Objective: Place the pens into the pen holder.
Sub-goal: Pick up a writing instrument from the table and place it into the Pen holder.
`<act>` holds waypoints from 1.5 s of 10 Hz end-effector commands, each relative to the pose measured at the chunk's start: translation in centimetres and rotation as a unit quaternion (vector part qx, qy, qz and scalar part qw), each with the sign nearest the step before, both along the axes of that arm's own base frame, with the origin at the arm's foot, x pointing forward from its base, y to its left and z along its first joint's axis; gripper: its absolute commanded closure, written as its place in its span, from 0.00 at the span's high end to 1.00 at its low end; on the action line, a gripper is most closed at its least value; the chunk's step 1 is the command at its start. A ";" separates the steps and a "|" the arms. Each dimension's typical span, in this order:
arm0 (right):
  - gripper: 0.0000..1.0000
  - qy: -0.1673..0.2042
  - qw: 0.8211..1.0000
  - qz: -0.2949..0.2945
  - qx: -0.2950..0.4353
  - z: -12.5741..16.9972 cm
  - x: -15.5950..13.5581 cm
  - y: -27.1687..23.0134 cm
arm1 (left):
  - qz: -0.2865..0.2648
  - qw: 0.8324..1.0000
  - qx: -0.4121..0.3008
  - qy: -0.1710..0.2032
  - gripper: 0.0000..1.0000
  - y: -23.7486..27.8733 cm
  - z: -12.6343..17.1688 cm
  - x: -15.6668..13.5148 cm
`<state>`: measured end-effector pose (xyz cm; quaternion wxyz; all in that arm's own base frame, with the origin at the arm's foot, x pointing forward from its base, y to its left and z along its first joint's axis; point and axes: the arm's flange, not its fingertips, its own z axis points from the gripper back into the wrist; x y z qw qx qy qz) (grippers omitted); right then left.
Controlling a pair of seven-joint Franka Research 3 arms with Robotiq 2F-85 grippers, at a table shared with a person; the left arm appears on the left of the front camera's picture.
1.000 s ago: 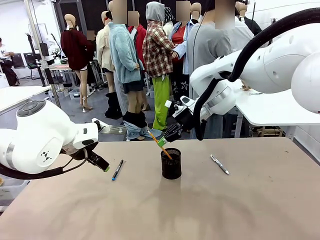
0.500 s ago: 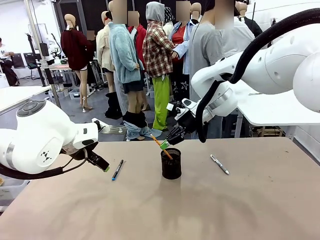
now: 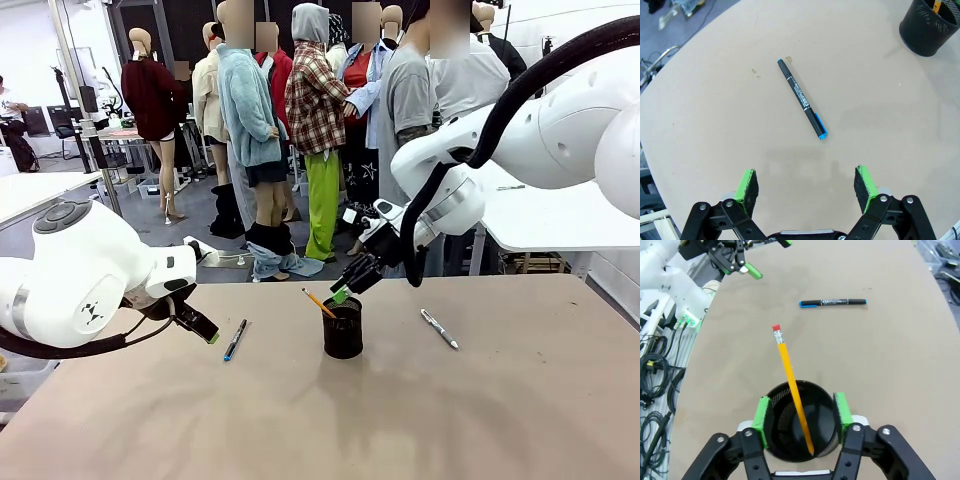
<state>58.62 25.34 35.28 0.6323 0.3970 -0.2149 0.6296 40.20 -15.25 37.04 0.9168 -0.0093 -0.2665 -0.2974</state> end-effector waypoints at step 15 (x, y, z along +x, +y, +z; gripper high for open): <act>0.66 0.046 0.802 -0.419 -0.424 9.1 -3.2 -6.3 | 0.002 1.000 -0.002 0.000 1.00 0.2 0.1 0.0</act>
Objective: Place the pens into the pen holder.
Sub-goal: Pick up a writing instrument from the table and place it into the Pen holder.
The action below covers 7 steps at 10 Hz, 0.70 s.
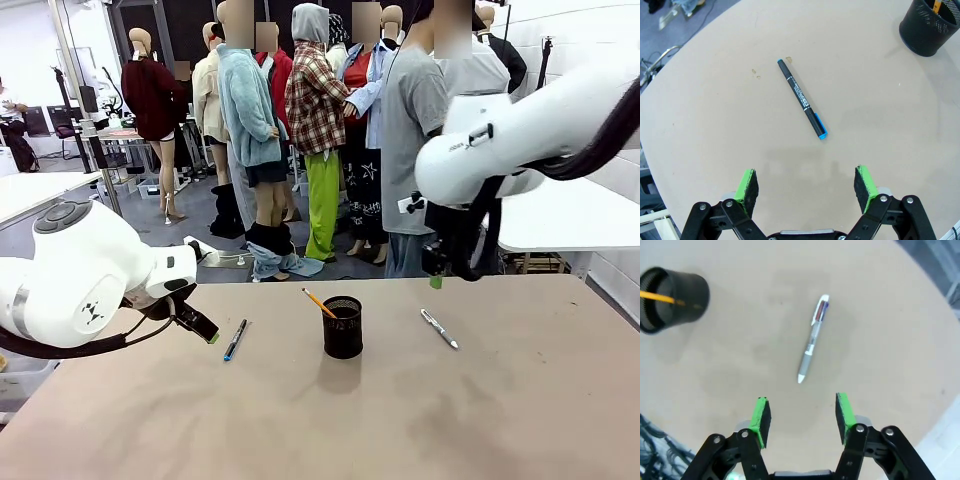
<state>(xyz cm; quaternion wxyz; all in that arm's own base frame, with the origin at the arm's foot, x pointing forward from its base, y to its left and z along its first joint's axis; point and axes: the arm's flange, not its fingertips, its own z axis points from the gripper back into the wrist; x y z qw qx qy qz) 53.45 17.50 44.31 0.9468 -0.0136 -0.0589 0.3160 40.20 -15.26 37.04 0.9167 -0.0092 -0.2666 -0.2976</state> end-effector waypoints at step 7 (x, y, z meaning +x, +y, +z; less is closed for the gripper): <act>0.66 0.071 0.995 -0.066 -0.022 -8.1 7.3 3.2 | 0.002 1.000 -0.002 0.000 1.00 0.2 0.1 0.0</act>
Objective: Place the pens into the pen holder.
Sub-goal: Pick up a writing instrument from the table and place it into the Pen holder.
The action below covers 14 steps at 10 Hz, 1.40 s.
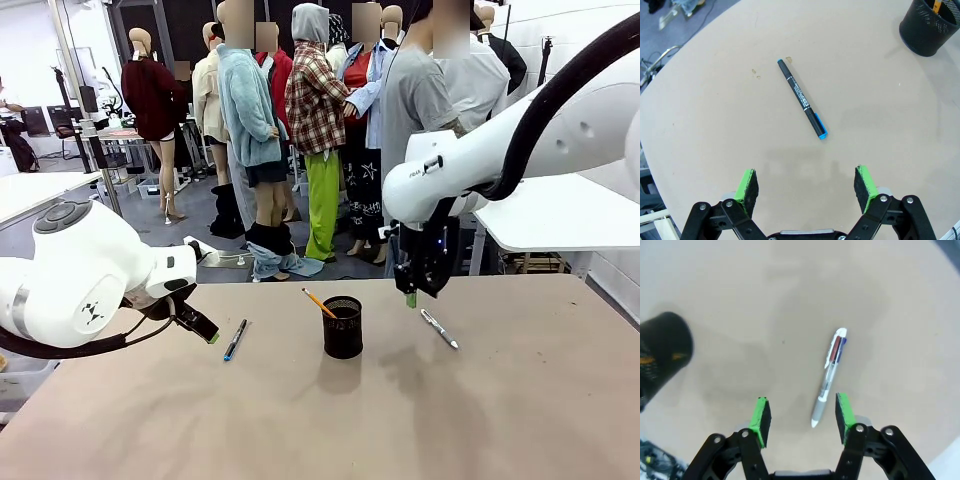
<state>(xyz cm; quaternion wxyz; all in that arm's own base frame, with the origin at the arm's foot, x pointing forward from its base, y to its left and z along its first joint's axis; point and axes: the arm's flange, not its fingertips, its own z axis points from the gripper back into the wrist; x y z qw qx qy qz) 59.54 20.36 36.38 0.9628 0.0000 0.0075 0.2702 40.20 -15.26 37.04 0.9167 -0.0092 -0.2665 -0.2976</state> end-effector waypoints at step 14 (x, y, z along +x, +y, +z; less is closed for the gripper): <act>0.15 -0.012 0.998 -0.060 -0.031 -6.3 1.3 -2.2 | 0.002 1.000 -0.002 0.000 1.00 0.2 0.1 0.0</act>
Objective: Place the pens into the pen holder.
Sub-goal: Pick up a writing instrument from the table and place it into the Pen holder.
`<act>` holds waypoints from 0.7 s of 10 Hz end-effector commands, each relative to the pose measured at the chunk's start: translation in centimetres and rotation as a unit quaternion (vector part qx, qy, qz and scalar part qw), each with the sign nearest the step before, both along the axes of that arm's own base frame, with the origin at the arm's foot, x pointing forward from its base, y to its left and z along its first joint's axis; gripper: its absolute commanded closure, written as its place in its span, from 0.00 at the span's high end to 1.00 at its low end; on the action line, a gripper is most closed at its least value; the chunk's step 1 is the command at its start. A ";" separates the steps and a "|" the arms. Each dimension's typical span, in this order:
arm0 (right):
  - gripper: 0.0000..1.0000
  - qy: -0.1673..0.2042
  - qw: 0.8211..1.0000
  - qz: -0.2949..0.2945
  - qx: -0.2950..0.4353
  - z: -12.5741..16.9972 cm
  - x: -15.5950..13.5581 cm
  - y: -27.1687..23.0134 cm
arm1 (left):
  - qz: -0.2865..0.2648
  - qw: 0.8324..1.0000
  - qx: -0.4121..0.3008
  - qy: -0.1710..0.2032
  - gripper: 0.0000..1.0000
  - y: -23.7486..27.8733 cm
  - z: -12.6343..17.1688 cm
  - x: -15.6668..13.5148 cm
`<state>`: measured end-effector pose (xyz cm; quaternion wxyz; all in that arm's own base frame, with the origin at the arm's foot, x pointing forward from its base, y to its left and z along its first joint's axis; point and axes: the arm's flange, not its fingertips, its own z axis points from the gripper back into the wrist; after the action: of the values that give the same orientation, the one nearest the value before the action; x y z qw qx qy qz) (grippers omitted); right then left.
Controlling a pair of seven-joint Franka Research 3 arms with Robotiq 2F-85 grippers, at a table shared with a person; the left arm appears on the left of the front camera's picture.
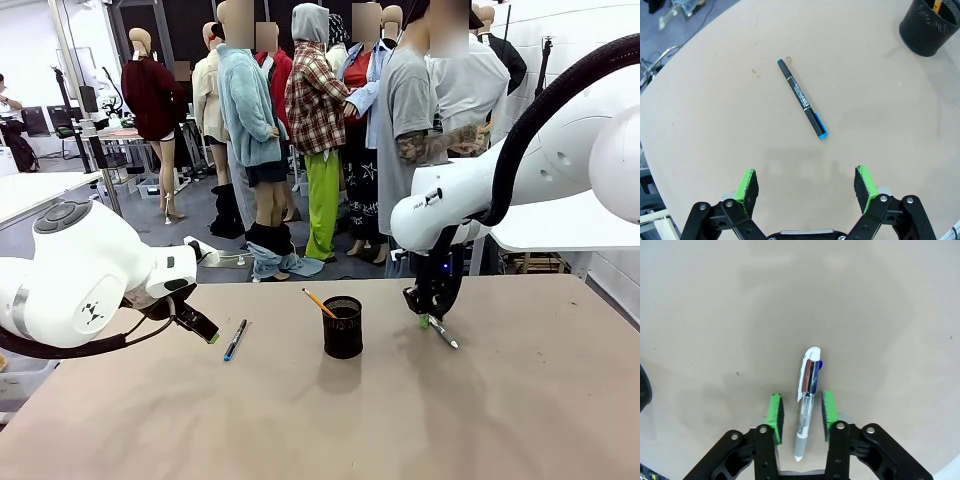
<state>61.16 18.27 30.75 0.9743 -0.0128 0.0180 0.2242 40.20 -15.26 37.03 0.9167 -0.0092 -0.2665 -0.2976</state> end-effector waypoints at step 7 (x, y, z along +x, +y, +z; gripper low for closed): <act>0.00 -0.014 0.999 0.036 0.011 1.3 -2.2 -0.1 | 0.002 1.000 -0.002 0.000 1.00 0.2 0.1 0.0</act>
<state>60.72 18.56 31.14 0.9714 -0.0144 0.0147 0.2367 40.20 -15.26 37.03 0.9167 -0.0092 -0.2665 -0.2975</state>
